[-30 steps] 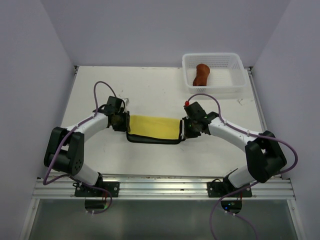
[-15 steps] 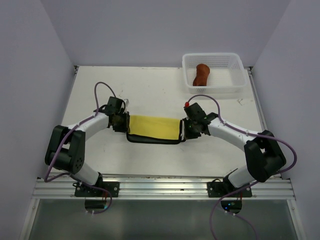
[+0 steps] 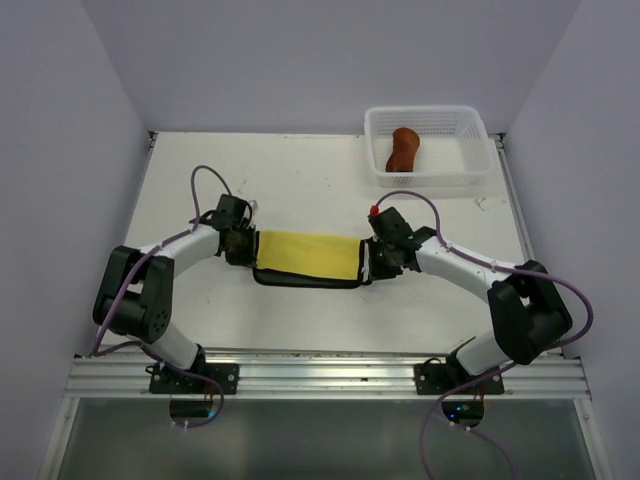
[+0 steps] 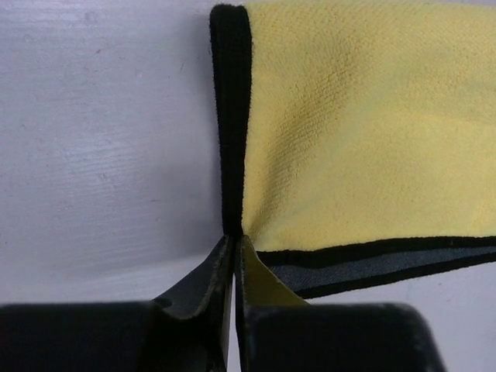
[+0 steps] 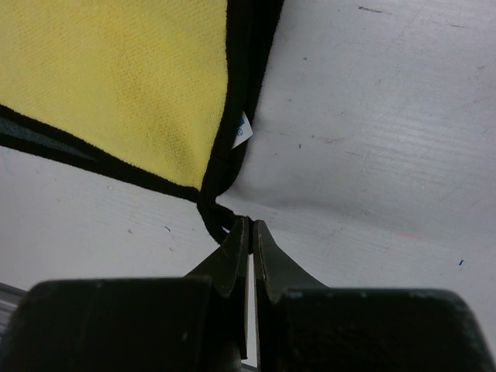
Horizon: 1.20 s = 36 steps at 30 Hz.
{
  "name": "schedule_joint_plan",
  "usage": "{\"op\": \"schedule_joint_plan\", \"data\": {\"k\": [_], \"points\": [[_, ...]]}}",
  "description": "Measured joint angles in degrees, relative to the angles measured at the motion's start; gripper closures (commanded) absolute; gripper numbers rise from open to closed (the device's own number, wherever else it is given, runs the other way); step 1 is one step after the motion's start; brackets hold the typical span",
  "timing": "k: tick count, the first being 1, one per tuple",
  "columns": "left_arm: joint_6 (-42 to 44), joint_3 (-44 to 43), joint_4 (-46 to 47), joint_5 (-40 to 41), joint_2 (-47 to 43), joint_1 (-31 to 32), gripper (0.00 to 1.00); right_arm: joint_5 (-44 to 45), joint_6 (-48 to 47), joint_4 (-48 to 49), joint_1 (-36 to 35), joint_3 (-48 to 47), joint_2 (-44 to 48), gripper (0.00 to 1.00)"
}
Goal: Roll the towels
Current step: Fold the towel
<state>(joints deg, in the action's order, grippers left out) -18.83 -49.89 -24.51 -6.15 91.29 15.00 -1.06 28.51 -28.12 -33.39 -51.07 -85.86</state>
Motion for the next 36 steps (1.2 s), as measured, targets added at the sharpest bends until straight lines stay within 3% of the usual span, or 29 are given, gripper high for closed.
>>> {"op": "schedule_joint_plan", "data": {"k": [1, 36], "points": [[-0.1, 0.0, 0.0, 0.1, 0.0, 0.0, 1.00, 0.0, 0.0, 0.0, 0.0, 0.0, 0.0, 1.00], [-1.7, 2.2, -0.7, 1.6, -8.6, 0.1, 1.00, 2.0, 0.0, -1.0, 0.0, 0.0, 4.1, 1.00]]}}
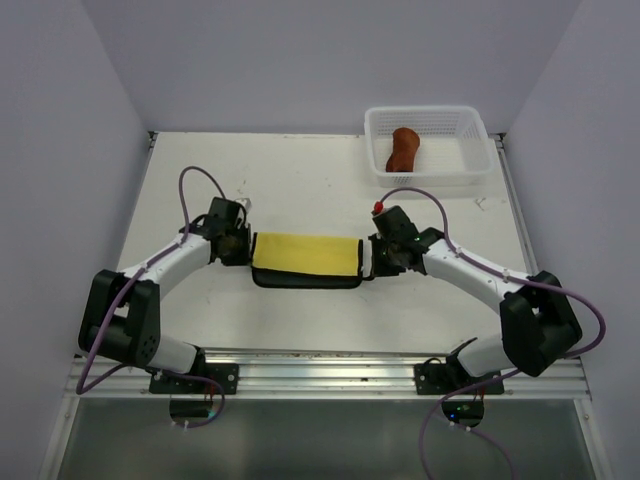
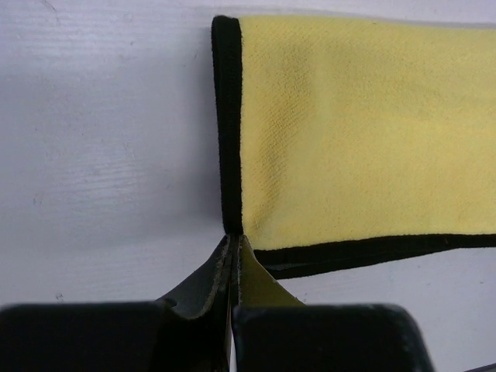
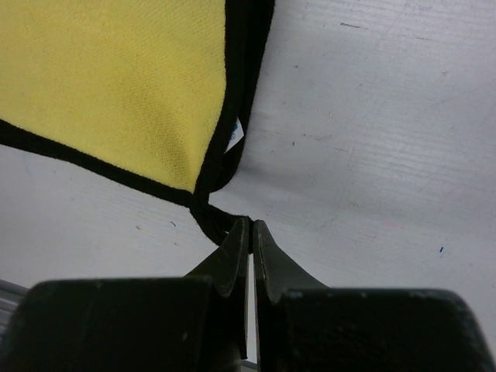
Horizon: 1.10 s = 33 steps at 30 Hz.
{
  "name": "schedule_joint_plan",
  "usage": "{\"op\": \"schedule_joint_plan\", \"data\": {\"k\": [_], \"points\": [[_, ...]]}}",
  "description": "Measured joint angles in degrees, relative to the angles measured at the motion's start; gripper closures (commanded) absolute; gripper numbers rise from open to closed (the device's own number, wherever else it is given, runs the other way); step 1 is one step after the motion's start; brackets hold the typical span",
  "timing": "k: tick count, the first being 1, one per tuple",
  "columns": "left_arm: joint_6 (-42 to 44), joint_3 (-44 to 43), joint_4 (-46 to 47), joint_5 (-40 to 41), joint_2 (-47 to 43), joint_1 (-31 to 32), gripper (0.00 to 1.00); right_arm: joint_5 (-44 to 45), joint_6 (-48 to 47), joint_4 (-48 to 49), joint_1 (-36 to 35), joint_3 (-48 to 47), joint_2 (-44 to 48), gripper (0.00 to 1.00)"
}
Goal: Roll the towels
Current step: Fold the towel
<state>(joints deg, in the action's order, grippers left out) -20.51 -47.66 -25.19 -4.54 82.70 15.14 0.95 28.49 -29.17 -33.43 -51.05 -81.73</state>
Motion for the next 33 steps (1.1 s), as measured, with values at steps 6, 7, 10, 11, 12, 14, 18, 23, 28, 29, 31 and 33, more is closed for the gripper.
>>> {"op": "schedule_joint_plan", "data": {"k": [6, 7, 10, 11, 12, 14, 18, 23, 28, 29, 31, 33], "points": [[-0.4, 2.8, -0.2, 0.2, -0.4, 0.8, 1.00, 0.1, 0.1, 0.5, 0.0, 1.0, -1.2, 1.00], [-0.5, 3.1, -0.1, 0.2, -0.6, 0.9, 1.00, 0.2, 0.1, 0.6, 0.0, 1.2, -1.4, 1.00], [-1.0, 3.5, -0.1, 0.2, -0.7, 1.6, 1.00, 1.1, 0.3, 0.7, 0.0, 1.5, -1.7, 1.00], [-1.0, 3.5, -0.1, 0.2, -0.7, 1.8, 1.00, 1.2, 0.4, 0.7, 0.0, 1.6, -1.7, 1.00], [-1.1, 3.5, 0.0, 0.2, -0.7, 2.0, 1.00, 1.3, 0.4, 0.7, 0.0, 1.7, -1.8, 1.00], [-1.3, 3.5, 0.0, 0.2, -0.7, 2.3, 1.00, 1.5, 0.5, 0.7, 0.0, 1.7, -1.9, 1.00], [-1.5, 3.5, -0.1, 0.3, -1.3, 2.5, 1.00, 2.1, 0.7, 0.9, 0.0, 1.8, -1.9, 1.00], [-2.1, 3.5, -0.2, 0.7, -4.3, 2.5, 1.00, 2.8, 1.1, 0.9, 0.0, 1.9, -1.9, 1.00], [-3.1, 3.5, -0.3, 1.6, -7.6, 2.5, 1.00, 4.0, 1.6, 0.9, 0.0, 1.9, -1.9, 1.00], [-3.2, 3.5, -0.4, 1.7, -8.1, 2.5, 1.00, 4.2, 1.7, 0.9, 0.0, 1.9, -1.9, 1.00], [-3.9, 3.5, -0.6, 1.9, -8.6, 2.5, 1.00, 4.3, 2.1, 0.8, 0.0, 1.9, -1.9, 1.00], [-4.2, 3.5, -0.7, 2.0, -8.8, 2.5, 1.00, 4.5, 2.4, 0.8, 0.0, 1.9, -1.9, 1.00]]}}
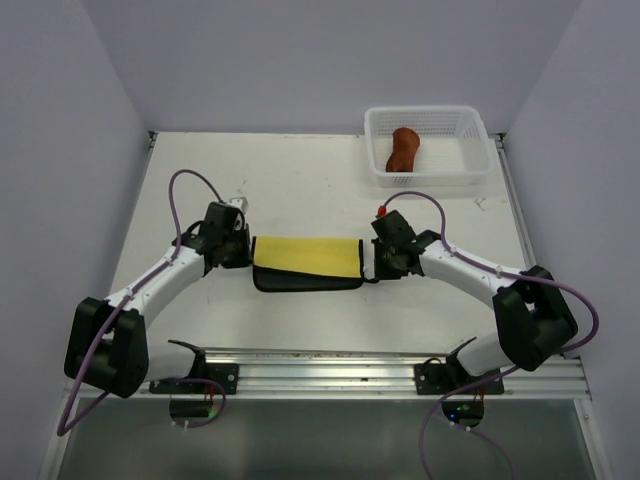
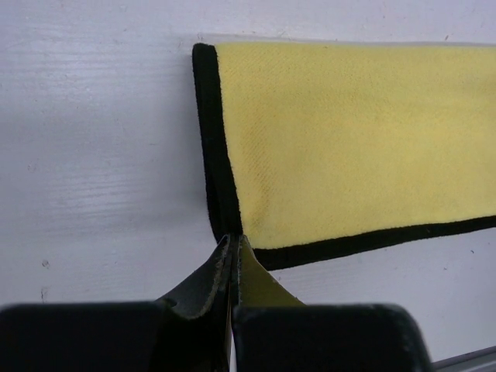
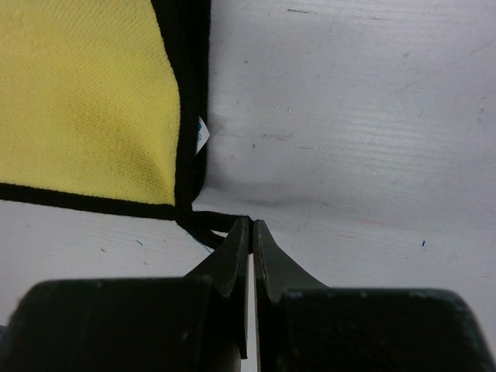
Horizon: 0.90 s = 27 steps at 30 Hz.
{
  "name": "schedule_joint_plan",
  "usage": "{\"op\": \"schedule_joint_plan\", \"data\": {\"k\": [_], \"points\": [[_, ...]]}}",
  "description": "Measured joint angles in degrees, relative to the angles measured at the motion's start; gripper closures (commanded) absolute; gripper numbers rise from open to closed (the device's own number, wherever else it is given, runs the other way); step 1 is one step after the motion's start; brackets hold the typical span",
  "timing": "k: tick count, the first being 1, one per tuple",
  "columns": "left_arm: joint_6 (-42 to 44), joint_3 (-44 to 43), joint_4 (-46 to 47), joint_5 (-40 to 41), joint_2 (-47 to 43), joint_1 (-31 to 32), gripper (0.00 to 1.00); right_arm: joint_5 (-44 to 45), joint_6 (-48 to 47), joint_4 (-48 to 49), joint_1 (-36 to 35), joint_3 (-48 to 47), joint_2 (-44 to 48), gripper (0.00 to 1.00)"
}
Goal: Roll the towels
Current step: Fold the towel
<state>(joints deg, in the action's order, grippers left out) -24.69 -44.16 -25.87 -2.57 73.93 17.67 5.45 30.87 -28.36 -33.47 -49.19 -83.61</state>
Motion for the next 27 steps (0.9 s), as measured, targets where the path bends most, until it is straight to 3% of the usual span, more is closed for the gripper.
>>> {"op": "schedule_joint_plan", "data": {"k": [27], "points": [[-5.8, 6.6, 1.2, -0.2, -2.6, 2.1, 1.00, -0.3, 1.0, 1.0, 0.0, 0.0, 0.0, 1.00]]}}
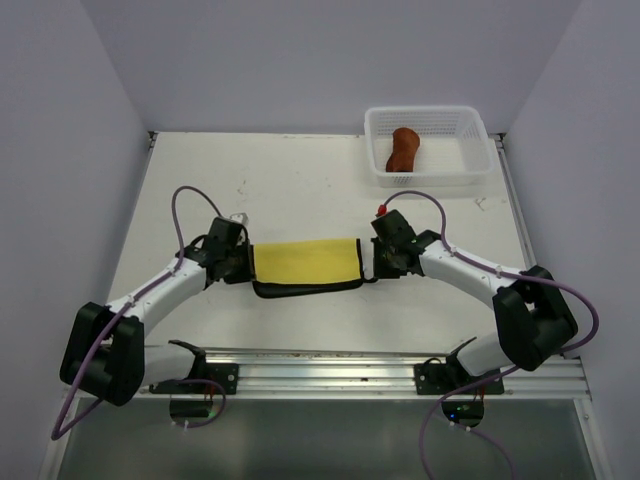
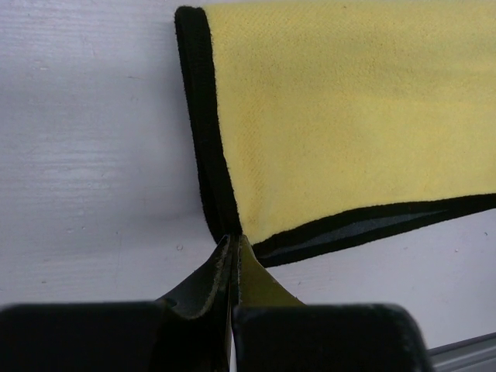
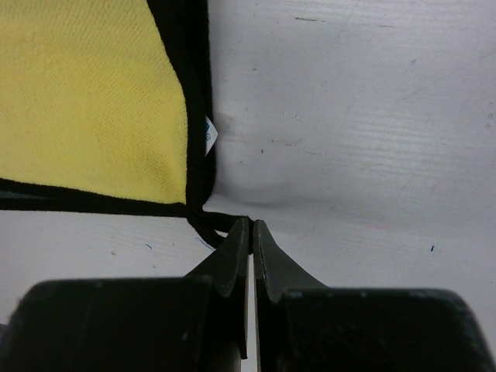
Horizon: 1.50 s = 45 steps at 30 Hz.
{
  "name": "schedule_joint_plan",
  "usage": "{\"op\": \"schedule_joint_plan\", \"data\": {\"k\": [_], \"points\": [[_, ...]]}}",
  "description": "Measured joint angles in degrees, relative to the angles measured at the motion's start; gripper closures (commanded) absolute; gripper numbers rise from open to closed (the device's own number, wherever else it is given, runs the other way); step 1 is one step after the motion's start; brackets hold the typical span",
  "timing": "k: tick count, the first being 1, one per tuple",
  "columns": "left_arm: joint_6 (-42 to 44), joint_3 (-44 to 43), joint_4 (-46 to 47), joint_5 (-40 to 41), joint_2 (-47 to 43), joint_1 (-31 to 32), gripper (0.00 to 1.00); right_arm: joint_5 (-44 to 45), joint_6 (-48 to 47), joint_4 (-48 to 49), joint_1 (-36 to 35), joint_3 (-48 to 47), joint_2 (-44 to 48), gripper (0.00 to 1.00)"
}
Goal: Roll the towels
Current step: Fold the towel
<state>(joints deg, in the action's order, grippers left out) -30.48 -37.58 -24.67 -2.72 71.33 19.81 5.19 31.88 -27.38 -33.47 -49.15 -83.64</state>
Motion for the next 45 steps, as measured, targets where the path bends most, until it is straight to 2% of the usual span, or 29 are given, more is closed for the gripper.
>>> {"op": "schedule_joint_plan", "data": {"k": [6, 8, 9, 10, 12, 15, 19, 24, 25, 27, 28, 30, 31, 34, 35, 38, 39, 41, 45], "points": [[0.0, 0.0, 0.0, 0.5, 1.1, 1.0, 1.00, -0.2, 0.0, 0.1, 0.0, 0.0, -0.6, 1.00], [0.0, 0.0, 0.0, 0.7, 1.7, 1.3, 0.96, -0.2, 0.0, 0.1, 0.0, 0.0, -0.9, 0.91], [0.0, 0.0, 0.0, 0.9, 2.0, 1.5, 0.90, -0.2, 0.1, 0.2, 0.0, 0.0, -1.0, 0.87], [0.0, 0.0, -0.1, 1.1, 2.2, 1.7, 0.83, -0.2, 0.1, 0.2, 0.0, 0.0, -1.2, 0.79], [-0.3, 0.0, -0.3, 1.4, 2.4, 2.1, 0.77, -0.2, 0.0, 0.2, 0.0, 0.0, -1.6, 0.71], [-0.5, 0.0, -0.3, 2.6, 2.4, 2.4, 0.75, -0.2, 0.0, 0.2, 0.0, 0.0, -1.6, 0.60], [-0.5, -0.1, -1.3, 4.3, 2.0, 2.4, 0.69, 0.1, -0.2, -0.2, 0.0, -0.2, -1.6, 0.54], [-0.4, -2.6, -4.8, 7.3, 1.4, 2.4, 0.67, 0.3, -0.2, -0.2, 0.0, -0.8, -1.6, 0.55], [-0.4, -3.7, -5.2, 8.1, 1.4, 2.4, 0.69, 0.3, -0.2, -0.2, 0.0, -1.1, -1.6, 0.57], [-0.3, -6.1, -6.0, 9.7, 1.4, 2.4, 0.77, 0.2, -0.3, -0.3, 0.0, -2.2, -1.6, 0.67], [-0.1, -7.4, -6.3, 10.4, 1.5, 2.4, 0.78, 0.2, -0.5, -0.2, 0.0, -3.0, -1.7, 0.69], [0.4, -9.9, -5.6, 11.2, 2.2, 2.4, 0.80, 0.2, -0.6, -0.3, 0.0, -4.9, -2.3, 0.69], [0.8, -11.1, -5.0, 11.3, 2.9, 2.4, 0.82, 0.2, -0.6, -0.3, 0.0, -6.2, -2.9, 0.66], [1.8, -14.6, -2.8, 11.0, 7.0, 2.4, 0.94, 0.2, -0.9, -0.4, 0.0, -10.4, -5.6, 0.64], [2.3, -15.7, -2.0, 10.8, 8.9, 2.4, 1.00, 0.2, -0.9, -0.4, 0.0, -11.3, -6.3, 0.68], [3.6, -18.4, 0.3, 9.6, 14.4, 2.4, 1.00, -0.3, -1.3, -0.3, 0.0, -13.7, -8.1, 0.89], [3.9, -19.0, 0.9, 9.0, 16.0, 2.4, 1.00, -0.5, -1.3, -0.2, 0.0, -14.4, -8.6, 0.93], [4.4, -19.4, 2.2, 8.3, 18.7, 2.4, 1.00, -1.6, -1.3, 0.1, 0.0, -16.3, -10.1, 0.96], [4.6, -19.4, 4.5, 7.9, 22.4, 2.4, 1.00, -4.3, -1.0, 1.3, -0.5, -21.2, -14.8, 0.95]]}}
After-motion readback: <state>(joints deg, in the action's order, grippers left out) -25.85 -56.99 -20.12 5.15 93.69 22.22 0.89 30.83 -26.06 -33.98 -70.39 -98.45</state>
